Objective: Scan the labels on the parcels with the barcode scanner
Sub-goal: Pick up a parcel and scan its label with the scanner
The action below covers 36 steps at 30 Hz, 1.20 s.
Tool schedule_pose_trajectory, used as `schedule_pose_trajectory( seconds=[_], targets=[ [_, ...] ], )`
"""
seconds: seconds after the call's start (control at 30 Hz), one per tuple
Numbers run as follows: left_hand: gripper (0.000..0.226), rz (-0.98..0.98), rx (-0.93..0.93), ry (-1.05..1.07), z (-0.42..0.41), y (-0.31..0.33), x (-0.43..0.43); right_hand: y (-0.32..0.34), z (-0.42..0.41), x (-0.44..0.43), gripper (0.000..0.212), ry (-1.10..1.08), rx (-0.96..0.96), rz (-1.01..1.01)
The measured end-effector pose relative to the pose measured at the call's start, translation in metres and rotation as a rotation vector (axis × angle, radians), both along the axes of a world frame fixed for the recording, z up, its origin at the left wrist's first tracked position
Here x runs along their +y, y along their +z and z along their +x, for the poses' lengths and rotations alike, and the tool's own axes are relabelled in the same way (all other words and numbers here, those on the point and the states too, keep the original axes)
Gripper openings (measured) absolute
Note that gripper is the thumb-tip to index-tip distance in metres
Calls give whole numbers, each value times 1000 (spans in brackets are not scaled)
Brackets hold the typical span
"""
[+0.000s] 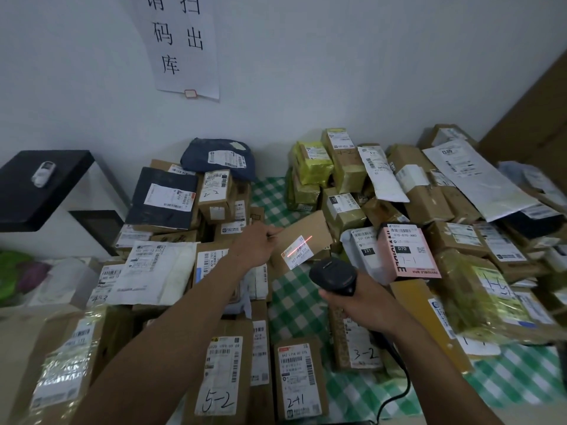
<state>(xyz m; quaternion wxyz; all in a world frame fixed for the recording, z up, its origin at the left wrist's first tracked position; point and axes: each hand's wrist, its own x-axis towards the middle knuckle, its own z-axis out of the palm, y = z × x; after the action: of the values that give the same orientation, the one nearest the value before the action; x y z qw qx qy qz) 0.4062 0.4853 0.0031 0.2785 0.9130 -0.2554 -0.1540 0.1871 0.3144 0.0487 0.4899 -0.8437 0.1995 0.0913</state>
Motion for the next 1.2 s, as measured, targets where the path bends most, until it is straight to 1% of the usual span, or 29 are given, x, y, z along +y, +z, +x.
schedule_pose_trajectory(
  seconds=[0.2, 0.3, 0.37, 0.47, 0.5, 0.57, 0.63, 0.73, 0.77, 0.83, 0.87, 0.9, 0.93, 0.97, 1.0, 1.03, 1.07, 1.1, 1.13, 1.17, 1.2],
  targets=[
    [42, 8, -24, 12, -3, 0, 1, 0, 1, -3, 30, 21, 13, 15],
    [43, -36, -33, 54, -14, 2, 3, -3, 0, -6, 28, 10, -5, 20],
    [49, -102, 53, 107, -32, -3, 6, -6, -2, -9, 32, -6, -13, 27],
    [67, -191, 222, 137, -66, -33, 8, -16, -5, -13, 34, -28, 2, 52],
    [67, -216, 261, 147, -79, -44, 7, -20, -7, -15, 33, -42, 9, 64],
    [58, -227, 319, 182, -101, -67, 3, -29, -9, -16, 36, -65, 28, 88],
    [49, -200, 310, 181, -114, -86, -3, -37, -11, -17, 38, -74, 48, 108],
    [52, -127, 262, 146, -120, -105, -10, -39, -11, -18, 37, -86, 65, 113],
    [46, -137, 262, 151, -118, -112, -13, -40, -10, -18, 35, -89, 68, 113],
    [22, -105, 294, 138, -119, -114, -16, -40, -9, -19, 32, -96, 77, 118],
    [18, -48, 286, 99, -120, -115, -17, -41, -8, -20, 33, -104, 79, 128],
    [21, -23, 279, 73, -120, -119, -19, -43, -8, -21, 33, -112, 82, 140],
    [24, 42, 286, 36, -120, -123, -15, -43, -7, -21, 33, -116, 84, 145],
    [26, 64, 323, 36, -118, -131, -19, -44, -6, -22, 32, -118, 85, 141],
    [26, 154, 319, 83, -117, -134, -21, -45, -6, -22, 32, -118, 89, 132],
    [22, 231, 271, 214, -113, -135, -24, -47, -5, -23, 32, -122, 94, 132],
    [16, 299, 396, 326, -105, -116, -17, -49, -4, -23, 34, -128, 97, 136],
    [13, 426, 347, 368, -99, -110, -20, -50, -4, -23, 35, -130, 100, 143],
    [14, 552, 221, 281, -102, -106, -24, -51, -3, -24, 36, -127, 103, 147],
    [18, 497, -11, 170, -102, -122, -35, -53, -3, -26, 35, -122, 105, 151],
    [22, 374, 0, -34, -106, -127, -41, -55, -4, -27, 33, -118, 108, 156]
  ],
)
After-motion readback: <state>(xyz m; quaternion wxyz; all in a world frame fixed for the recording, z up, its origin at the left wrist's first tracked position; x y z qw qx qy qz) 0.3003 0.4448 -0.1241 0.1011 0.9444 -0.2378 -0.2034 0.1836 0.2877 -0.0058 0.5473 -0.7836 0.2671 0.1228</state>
